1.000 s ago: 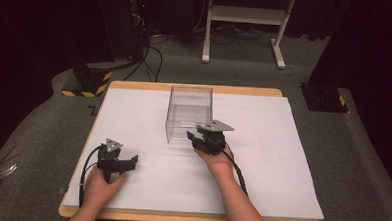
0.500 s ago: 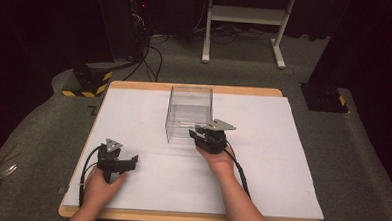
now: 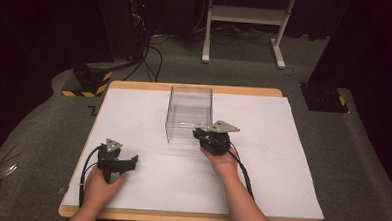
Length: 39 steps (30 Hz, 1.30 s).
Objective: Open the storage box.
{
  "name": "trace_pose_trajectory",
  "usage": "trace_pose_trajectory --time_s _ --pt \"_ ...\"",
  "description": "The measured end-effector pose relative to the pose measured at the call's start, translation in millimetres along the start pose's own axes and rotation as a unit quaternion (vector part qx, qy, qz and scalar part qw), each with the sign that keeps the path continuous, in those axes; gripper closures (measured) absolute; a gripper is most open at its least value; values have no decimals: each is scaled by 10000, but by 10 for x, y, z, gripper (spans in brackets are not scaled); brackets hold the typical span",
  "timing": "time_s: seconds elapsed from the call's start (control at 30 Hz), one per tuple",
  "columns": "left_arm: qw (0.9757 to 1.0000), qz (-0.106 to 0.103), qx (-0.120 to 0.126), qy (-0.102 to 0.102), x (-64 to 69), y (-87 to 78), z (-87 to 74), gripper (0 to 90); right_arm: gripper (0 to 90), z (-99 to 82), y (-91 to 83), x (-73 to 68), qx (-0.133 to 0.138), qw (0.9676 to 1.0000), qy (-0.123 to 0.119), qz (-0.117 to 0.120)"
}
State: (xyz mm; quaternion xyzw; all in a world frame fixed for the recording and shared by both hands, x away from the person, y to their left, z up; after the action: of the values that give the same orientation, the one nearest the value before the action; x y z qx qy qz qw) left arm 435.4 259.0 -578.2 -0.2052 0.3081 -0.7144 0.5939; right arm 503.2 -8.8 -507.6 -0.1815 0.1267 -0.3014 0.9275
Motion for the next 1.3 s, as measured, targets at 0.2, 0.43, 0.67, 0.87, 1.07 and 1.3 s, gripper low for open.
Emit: trace_pose_trajectory --time_s 0.2,0.43,0.67,0.87,1.07,1.3 --pt "10000 1 1 1 0 0 0 110 808 -41 -57 -60 42 9999 -80 90" --pt "10000 1 0 0 0 0 0 110 792 -76 -98 -116 73 9998 -76 170" --pt "10000 2 1 2 0 0 0 110 707 -74 -28 -110 74 9996 29 270" --pt "10000 4 9 6 0 0 1 111 756 -83 -11 -130 57 9993 -23 375" --pt "10000 6 15 5 0 1 2 111 785 -95 -49 -128 -2 9991 -74 427" --pt "10000 4 8 4 1 0 1 111 795 -113 -90 -168 7 9988 -121 472"
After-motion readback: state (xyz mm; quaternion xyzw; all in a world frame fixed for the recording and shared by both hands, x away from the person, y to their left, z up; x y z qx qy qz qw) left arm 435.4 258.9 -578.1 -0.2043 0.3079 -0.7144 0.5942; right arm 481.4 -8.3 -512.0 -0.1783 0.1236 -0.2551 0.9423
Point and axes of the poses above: each handheld gripper's, and its own axes: y roughly forward along the jaws, z roughly out of its top, x roughly to its right, the point moved 10 cm from there along y, roughly forward along the jaws, and after that the axes turned 5 degrees about z, right-handed, at the moved point
